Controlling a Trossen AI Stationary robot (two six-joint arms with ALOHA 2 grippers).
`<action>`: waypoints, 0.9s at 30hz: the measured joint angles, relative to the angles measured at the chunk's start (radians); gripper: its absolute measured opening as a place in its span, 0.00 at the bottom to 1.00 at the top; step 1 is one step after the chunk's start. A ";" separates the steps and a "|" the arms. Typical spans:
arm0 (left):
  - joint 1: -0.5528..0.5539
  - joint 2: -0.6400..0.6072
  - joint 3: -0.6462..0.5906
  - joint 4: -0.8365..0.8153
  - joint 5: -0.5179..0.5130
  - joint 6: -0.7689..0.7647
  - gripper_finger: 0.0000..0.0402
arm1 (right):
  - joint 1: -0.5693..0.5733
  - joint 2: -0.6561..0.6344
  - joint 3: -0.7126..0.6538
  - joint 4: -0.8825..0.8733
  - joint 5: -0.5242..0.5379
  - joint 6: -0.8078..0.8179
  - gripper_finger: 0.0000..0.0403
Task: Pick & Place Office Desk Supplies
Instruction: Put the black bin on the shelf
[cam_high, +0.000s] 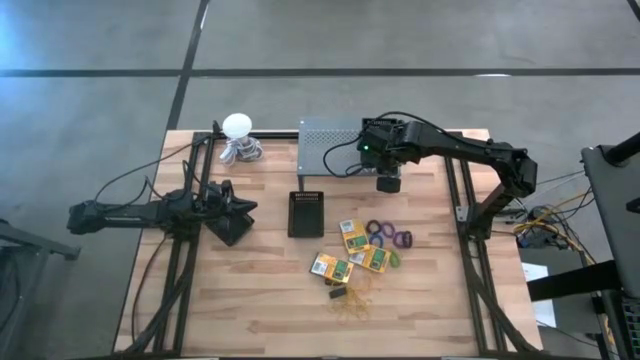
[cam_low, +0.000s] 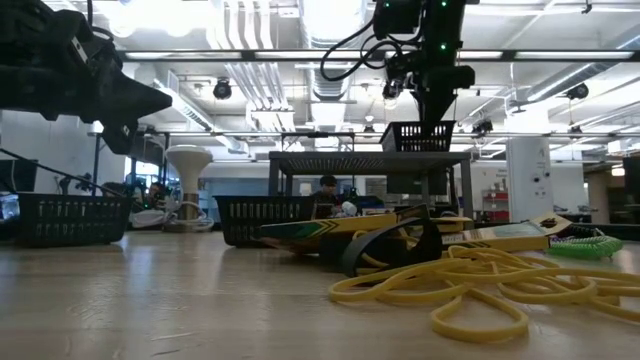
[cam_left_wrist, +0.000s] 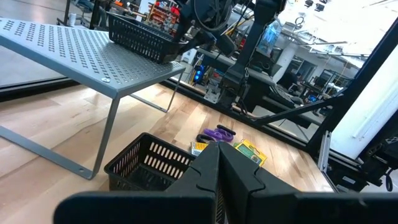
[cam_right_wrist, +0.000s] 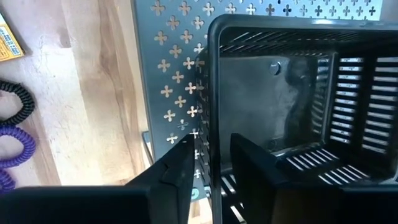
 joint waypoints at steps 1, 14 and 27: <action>0.000 0.000 0.000 0.000 0.000 0.000 0.04 | 0.000 0.000 0.000 0.001 -0.001 0.004 0.27; 0.000 0.000 0.000 0.000 0.000 0.000 0.04 | -0.001 -0.001 0.048 -0.002 -0.036 0.093 0.31; -0.013 0.000 0.000 -0.010 0.027 0.009 0.04 | 0.073 -0.102 0.098 0.134 -0.112 0.170 0.41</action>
